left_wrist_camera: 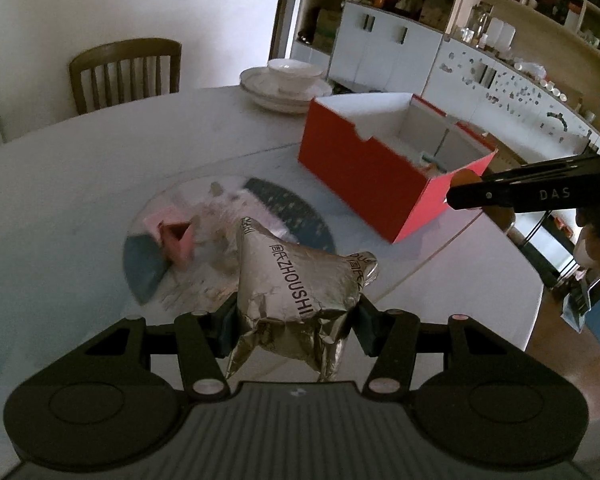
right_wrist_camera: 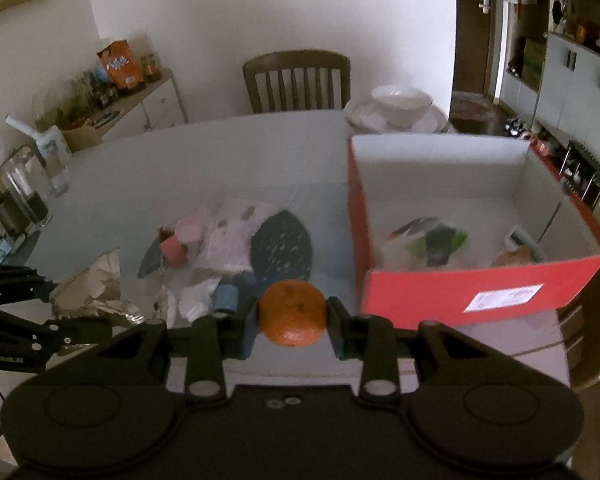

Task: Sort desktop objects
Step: 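Carry the foil bag and orange over the red box with both grippers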

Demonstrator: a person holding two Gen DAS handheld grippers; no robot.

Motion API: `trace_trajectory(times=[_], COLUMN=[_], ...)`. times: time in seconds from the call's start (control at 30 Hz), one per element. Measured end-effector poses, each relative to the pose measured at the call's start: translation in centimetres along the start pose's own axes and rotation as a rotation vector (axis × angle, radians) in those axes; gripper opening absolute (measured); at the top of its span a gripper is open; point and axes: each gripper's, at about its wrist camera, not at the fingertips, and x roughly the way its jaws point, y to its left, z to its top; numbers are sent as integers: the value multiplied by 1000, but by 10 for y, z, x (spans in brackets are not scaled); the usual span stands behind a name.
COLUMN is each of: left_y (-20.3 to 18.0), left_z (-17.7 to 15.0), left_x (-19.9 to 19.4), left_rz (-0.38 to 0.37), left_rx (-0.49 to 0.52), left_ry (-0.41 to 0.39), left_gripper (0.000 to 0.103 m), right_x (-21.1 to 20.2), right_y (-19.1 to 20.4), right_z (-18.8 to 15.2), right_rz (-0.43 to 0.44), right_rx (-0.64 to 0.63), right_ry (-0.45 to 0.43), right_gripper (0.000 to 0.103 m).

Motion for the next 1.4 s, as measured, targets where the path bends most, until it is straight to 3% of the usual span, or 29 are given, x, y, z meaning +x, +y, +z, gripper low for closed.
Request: trace_trajectory(times=[0.5,0.87,1.4], left_y=[-58,-107,-154], left_z=[68,116,173], left_x=[33,80,161], left_rz=[-45,-101,-102], left_rx=[53,134,223], left_ry=[-35,-23,32], left_gripper=[55,55,56], right_x=[-15,-11,12], right_y=[-70,-125,-189], right_z=[32,41,50], right_rz=[-14,-37,-68], right_rx=[22,36,49], right_ry=[-65,-74,-53], right_gripper=[35,35,35])
